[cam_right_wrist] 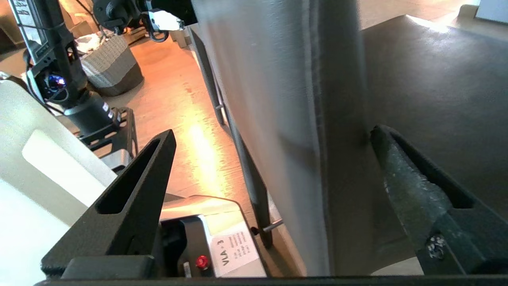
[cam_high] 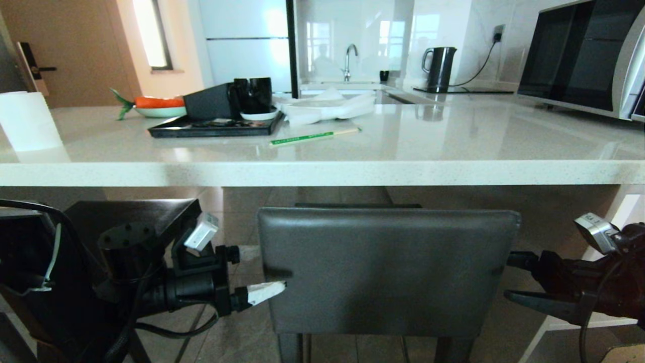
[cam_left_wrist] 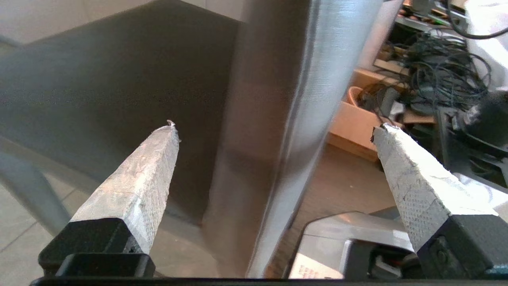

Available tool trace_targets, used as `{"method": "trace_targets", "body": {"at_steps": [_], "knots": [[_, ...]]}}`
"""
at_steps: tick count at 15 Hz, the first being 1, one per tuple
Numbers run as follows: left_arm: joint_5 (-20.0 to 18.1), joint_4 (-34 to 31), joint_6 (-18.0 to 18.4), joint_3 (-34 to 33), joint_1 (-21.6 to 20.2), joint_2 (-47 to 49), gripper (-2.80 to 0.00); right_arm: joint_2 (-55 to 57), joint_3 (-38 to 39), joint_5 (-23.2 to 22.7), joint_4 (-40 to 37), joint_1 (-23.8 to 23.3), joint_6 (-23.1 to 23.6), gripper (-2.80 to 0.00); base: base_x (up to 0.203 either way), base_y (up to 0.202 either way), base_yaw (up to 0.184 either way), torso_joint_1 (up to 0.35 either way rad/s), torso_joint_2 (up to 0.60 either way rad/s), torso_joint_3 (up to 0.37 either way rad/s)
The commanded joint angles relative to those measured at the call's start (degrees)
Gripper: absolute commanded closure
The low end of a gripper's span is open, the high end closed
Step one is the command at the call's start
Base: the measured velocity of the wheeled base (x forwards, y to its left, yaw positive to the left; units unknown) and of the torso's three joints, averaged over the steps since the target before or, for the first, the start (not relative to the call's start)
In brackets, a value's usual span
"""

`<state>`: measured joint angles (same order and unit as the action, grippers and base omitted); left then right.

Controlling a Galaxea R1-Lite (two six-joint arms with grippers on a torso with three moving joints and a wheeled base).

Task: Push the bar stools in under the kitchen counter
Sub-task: Pull the gray chair out from under the dining table

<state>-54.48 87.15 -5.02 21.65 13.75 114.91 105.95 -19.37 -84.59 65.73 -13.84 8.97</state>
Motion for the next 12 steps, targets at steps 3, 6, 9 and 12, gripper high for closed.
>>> {"method": "trace_targets", "body": {"at_steps": [3,6,9,12], "knots": [[-0.3,0.5,-0.1,0.8,1.8,0.4,-2.8,1.2,-0.9,-0.3,0.7,0.4,0.1,-2.8,0.0,0.0,0.0,0.0,0.0,0.0],[6.9,0.5,-0.4,1.7,8.6,0.5,-2.8,1.5,-0.3,-0.5,0.7,0.3,0.1,-2.8,0.0,0.0,0.0,0.0,0.0,0.0],[11.9,0.5,-0.2,2.6,9.7,3.1,-2.8,1.8,-1.0,-0.8,0.7,0.4,0.1,-2.8,0.0,0.0,0.0,0.0,0.0,0.0],[12.0,0.5,-0.1,2.3,9.4,2.3,-2.8,2.7,-2.8,-2.2,0.7,1.3,0.1,-2.8,0.0,0.0,0.0,0.0,0.0,0.0]]}}
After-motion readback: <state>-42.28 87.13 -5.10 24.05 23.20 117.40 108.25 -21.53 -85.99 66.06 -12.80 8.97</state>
